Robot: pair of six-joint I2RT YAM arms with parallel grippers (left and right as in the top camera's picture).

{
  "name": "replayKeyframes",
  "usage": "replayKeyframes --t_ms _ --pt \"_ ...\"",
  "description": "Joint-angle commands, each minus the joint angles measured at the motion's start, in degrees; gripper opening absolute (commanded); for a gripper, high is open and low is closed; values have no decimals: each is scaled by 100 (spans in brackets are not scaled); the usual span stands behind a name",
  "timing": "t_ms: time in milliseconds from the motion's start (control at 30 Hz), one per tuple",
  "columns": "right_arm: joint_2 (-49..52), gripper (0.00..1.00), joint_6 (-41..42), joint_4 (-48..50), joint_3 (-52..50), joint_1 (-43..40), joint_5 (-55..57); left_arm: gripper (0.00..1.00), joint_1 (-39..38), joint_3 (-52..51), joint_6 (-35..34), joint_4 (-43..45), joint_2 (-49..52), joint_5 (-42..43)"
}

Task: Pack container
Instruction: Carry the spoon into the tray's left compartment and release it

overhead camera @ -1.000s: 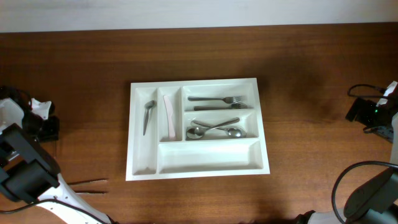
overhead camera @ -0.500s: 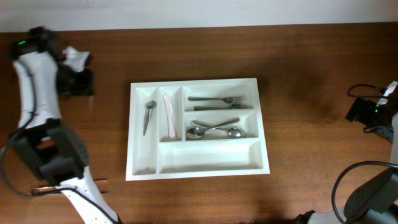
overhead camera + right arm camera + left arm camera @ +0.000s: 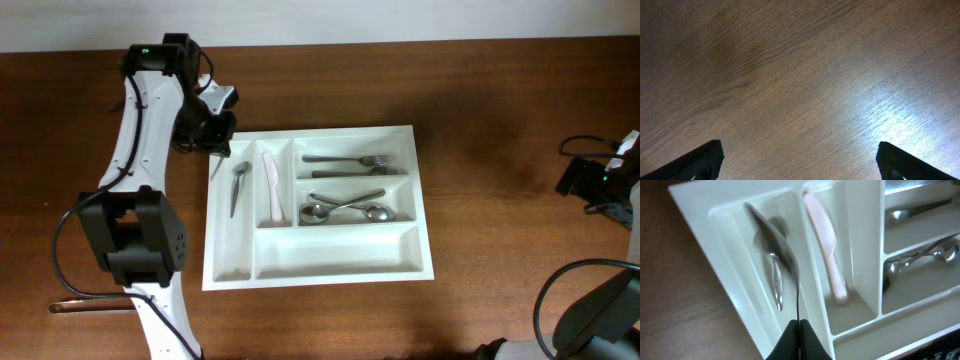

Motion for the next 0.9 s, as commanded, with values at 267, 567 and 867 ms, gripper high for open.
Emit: replayKeyframes --t_ms 267,567,867 --pt "31 99 42 0 2 -15 4 4 -13 -1023 -389 726 28 -402" --pt "31 99 42 0 2 -15 7 26 -39 -1237 -389 566 28 -387" --pt "31 99 42 0 2 -15 4 46 -39 -1235 -385 570 28 -389"
